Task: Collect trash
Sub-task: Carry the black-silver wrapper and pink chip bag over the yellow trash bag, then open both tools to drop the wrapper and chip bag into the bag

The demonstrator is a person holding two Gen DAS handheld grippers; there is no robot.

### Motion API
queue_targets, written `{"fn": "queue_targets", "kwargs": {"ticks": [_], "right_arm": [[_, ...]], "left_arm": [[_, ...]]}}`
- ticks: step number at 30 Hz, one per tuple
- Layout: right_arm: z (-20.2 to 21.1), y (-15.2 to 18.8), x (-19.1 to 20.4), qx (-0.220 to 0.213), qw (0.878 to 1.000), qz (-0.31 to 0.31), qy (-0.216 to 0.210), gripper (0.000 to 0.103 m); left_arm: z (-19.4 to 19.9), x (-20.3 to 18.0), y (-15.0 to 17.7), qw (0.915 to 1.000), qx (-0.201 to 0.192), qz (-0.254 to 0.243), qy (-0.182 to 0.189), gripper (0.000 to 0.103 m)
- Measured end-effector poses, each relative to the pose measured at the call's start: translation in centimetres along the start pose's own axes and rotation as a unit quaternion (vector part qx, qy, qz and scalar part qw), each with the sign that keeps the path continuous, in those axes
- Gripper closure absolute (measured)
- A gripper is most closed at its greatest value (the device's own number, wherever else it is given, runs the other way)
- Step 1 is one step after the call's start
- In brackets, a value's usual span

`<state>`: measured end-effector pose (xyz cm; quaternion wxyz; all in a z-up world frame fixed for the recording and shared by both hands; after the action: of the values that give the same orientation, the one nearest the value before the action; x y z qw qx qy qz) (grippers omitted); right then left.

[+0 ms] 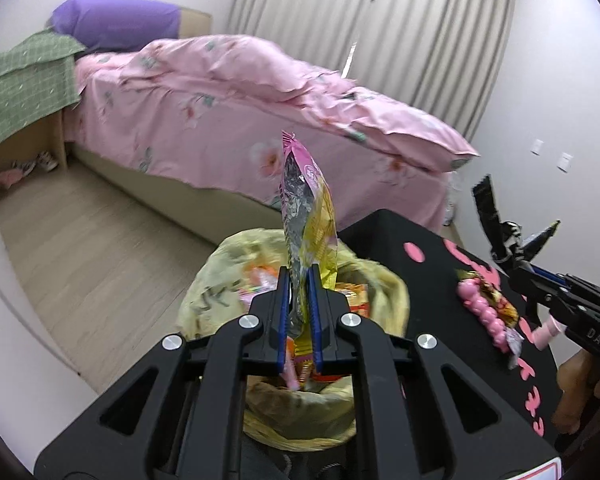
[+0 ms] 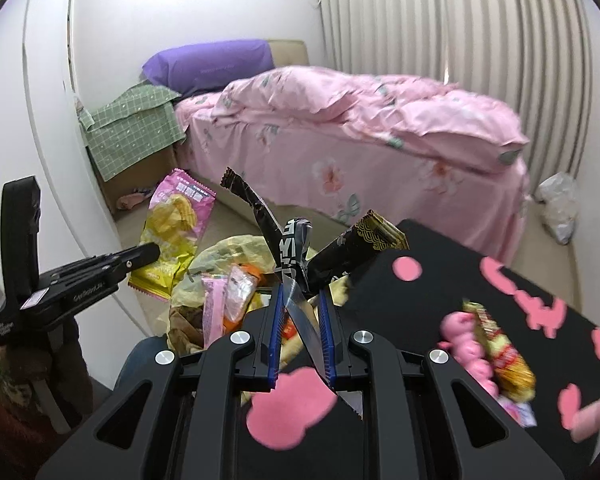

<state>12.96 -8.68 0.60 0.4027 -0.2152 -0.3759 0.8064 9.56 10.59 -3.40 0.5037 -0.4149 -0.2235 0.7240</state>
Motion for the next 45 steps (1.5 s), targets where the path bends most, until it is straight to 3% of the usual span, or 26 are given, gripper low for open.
{"fn": "queue_targets", "kwargs": {"ticks": [10, 20, 22, 24, 25, 26, 28, 30, 37, 45], "right_arm": [[-9.8, 0.2, 0.9, 0.056, 0.997, 0.01, -0.046, 0.087], [-13.8, 1.0, 0.6, 0.088, 0.994, -0.014, -0.071, 0.087], [-14.1, 1.0, 0.7, 0.086, 0.993, -0.019, -0.076, 0.086], [-14.3, 1.0, 0.7, 0.088, 0.993, -0.02, -0.079, 0.085], [-14.4, 1.0, 0.6, 0.09, 0.993, -0.022, -0.075, 0.082], [-14.4, 1.1, 0.5, 0.091, 0.993, -0.026, -0.074, 0.071], [-14.4, 1.1, 0.5, 0.09, 0.992, -0.033, -0.085, 0.06], [-14.2, 1.2, 0.7, 0.089, 0.991, -0.034, -0.095, 0.06], [-11.5, 0.9, 0.2, 0.069, 0.994, -0.031, -0.074, 0.06], [-3.4, 2.8, -4.7, 0.025, 1.0, -0.018, -0.001, 0.059]], "left_arm": [[-5.5, 2.1, 2.3, 0.9981, 0.058, 0.019, -0.008, 0.095], [-8.7, 1.8, 3.4, 0.9951, 0.096, 0.025, 0.004, 0.094], [-8.8, 1.8, 3.4, 0.9947, 0.098, 0.029, 0.006, 0.091], [-8.8, 1.9, 3.4, 0.9943, 0.1, 0.035, 0.007, 0.073], [-8.7, 2.1, 3.5, 0.9941, 0.1, 0.04, 0.009, 0.069], [-8.5, 2.2, 3.6, 0.9939, 0.1, 0.045, 0.012, 0.066], [-8.0, 2.5, 3.6, 0.9939, 0.098, 0.05, 0.011, 0.066], [-7.4, 2.7, 3.4, 0.9945, 0.091, 0.052, 0.005, 0.066], [-5.1, 1.7, 2.3, 0.9973, 0.066, 0.032, -0.004, 0.057], [-3.2, -2.9, 2.0, 0.9981, 0.057, -0.009, 0.02, 0.053]]}}
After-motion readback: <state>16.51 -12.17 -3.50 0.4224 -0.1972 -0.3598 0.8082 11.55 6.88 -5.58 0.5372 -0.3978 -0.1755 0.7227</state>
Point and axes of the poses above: each gripper's, at about its wrist camera, not at the fingertips, and z roughly against the way its jaws point, x to its left, y to its underside, the point moved 5 cm from there along -z, roughly the way its jaws point, and after that the axes turned 7 degrees about z, right-handed, at the moved point
